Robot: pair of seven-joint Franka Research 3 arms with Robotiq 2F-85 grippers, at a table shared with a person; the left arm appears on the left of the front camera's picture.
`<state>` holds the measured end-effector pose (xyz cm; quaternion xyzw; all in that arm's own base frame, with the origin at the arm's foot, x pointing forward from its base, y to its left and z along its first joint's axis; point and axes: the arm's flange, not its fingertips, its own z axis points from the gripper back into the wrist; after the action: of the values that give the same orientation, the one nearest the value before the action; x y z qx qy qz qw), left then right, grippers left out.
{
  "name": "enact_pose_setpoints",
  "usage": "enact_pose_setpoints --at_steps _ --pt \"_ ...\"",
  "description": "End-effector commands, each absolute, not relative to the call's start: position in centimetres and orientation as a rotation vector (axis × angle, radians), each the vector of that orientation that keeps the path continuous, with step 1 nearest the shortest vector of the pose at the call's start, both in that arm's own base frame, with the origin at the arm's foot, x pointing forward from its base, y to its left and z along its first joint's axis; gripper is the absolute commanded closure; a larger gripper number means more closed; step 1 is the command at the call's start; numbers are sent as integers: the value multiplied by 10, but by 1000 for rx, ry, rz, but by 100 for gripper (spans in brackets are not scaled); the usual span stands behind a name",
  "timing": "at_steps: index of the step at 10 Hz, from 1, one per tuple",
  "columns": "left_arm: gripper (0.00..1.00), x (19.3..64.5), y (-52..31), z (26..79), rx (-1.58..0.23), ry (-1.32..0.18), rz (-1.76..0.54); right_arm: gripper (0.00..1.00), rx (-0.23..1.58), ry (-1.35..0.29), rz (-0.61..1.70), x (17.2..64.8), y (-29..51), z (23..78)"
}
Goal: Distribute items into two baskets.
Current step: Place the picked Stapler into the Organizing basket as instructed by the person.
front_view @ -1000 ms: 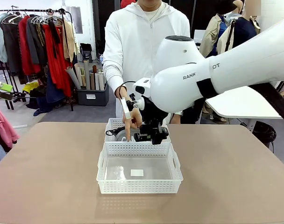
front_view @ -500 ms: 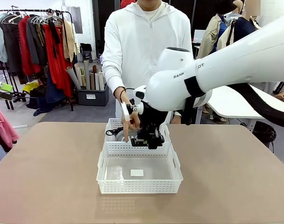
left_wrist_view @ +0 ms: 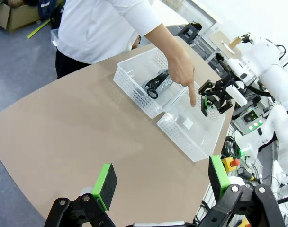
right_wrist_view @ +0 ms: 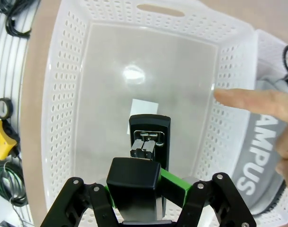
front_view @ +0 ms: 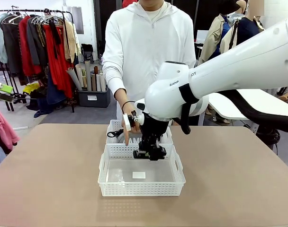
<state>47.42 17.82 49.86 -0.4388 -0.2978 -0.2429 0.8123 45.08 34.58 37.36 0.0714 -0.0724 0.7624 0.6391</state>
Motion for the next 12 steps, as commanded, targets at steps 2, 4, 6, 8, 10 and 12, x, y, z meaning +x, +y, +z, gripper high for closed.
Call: enact_pose_setpoints --at_steps 2,4,6,8,10,12 --pt "0 474 179 499 -936 -641 -517 87 255 -109 1652 467 350 361" --pt "0 474 179 499 -936 -641 -517 87 275 -79 1621 474 350 348" --pt "0 474 179 499 -936 -641 -517 87 299 -33 1613 476 355 335" --pt "0 474 179 499 -936 -641 -517 87 316 18 1619 475 360 324" --pt "0 474 179 499 -936 -641 -517 87 318 38 1620 475 363 320" --pt "0 474 179 499 -936 -641 -517 87 321 59 1621 474 364 316"
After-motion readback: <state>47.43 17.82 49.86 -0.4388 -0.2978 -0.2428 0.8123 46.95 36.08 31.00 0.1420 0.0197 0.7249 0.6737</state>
